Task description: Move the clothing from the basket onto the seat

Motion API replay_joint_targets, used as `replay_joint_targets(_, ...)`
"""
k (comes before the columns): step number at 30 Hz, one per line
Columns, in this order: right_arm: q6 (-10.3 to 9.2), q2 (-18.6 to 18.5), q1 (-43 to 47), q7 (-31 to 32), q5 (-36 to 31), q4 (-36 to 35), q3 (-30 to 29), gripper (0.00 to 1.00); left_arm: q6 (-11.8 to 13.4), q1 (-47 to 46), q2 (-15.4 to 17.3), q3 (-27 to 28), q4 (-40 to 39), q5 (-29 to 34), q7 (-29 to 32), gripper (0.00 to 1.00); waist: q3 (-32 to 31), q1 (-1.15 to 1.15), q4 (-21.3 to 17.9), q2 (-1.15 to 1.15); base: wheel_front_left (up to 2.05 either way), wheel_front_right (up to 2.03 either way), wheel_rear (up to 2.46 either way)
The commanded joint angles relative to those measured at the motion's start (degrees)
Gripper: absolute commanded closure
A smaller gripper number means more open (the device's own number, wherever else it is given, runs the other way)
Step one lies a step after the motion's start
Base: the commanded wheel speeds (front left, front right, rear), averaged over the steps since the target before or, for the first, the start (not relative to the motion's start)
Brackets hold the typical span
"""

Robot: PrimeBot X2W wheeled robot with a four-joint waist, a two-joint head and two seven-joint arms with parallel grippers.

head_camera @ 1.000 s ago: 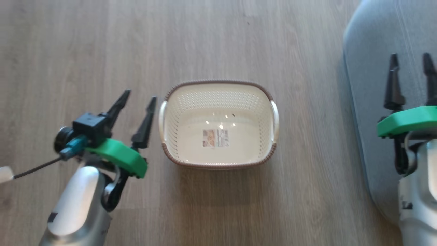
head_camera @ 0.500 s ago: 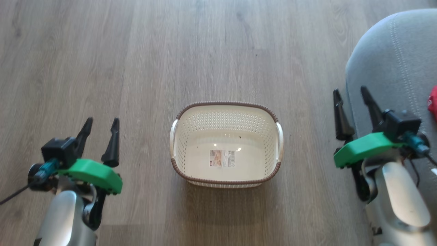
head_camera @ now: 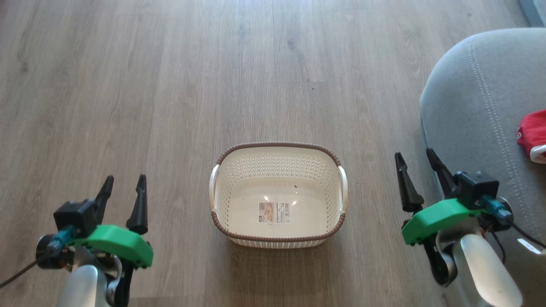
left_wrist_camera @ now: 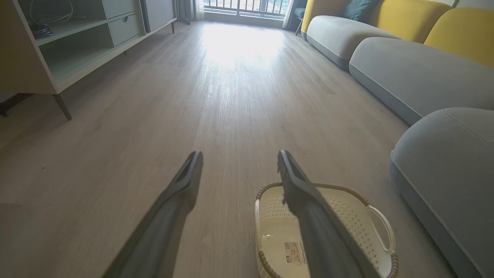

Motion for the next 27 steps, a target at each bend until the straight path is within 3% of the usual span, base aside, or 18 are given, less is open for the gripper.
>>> replay_joint_targets(1, -0.02, 0.48, -0.62, -0.6, 0.43, -2.01, 1.38, 0.0, -0.07, -0.94, 0.75, 2.27, -2.08, 0.72, -0.56, 0.0, -0.29, 0.0, -0.01, 0.0, 0.0, 0.0, 0.0)
replay_joint_targets(27, -0.02, 1.06, 2.21, -0.61, 0.04, 0.32, 0.5, 0.0, -0.08, 2.6, -0.28, 3.9, -2.54, 3.11, -0.56, 0.0, -3.85, 0.0, 0.35, 0.0, 0.0, 0.0, 0.0)
